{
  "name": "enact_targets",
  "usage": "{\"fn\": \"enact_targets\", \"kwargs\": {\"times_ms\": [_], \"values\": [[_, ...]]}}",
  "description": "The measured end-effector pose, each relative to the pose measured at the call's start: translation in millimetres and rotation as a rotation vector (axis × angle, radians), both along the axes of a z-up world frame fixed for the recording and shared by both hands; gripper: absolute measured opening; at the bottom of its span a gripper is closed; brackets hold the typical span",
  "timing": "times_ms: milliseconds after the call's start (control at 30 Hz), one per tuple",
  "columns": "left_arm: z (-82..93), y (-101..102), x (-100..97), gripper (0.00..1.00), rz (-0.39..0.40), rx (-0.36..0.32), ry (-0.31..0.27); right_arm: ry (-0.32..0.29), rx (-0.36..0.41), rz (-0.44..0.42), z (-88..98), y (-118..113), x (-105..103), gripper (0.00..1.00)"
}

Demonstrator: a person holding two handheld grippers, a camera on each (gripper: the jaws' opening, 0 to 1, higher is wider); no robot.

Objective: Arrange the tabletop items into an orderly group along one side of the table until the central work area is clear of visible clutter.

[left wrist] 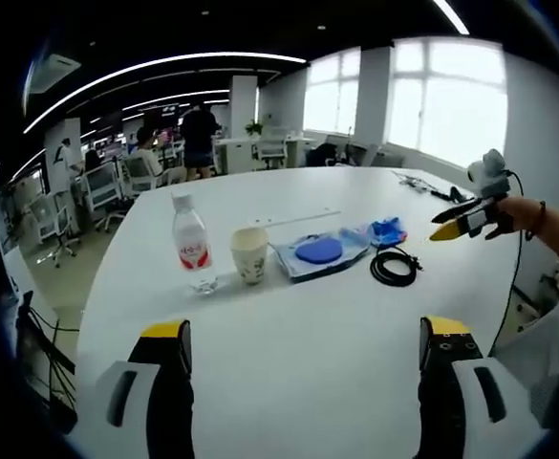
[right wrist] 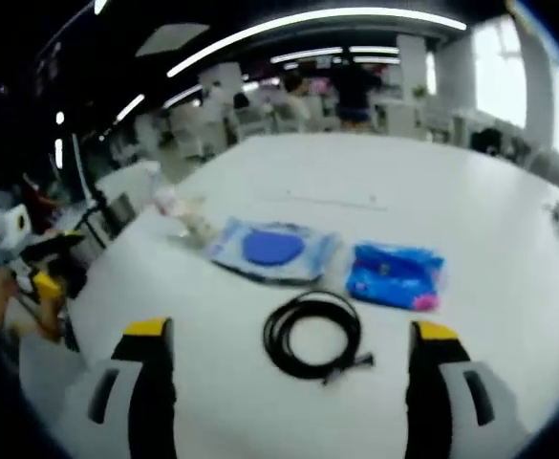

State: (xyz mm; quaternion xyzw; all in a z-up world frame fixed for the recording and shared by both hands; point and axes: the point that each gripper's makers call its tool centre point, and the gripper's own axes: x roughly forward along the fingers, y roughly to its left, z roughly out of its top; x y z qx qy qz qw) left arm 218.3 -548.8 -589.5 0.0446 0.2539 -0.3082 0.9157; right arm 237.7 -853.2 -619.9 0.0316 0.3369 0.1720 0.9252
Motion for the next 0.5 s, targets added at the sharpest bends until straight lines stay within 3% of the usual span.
{"fn": "enact_targets", "kwargs": {"times_ms": [333, 500], "values": [[4.3, 2.2, -15.6, 1.0, -0.018, 0.005, 0.012, -0.046, 0.019, 0.034, 25.6, 8.7, -42.7, 1.0], [7.3, 2.3, -24.3, 1.0, -0.023, 0.0, 0.01, -0.043, 0.015, 0.024, 29.5, 4.8, -58.3, 1.0]]}}
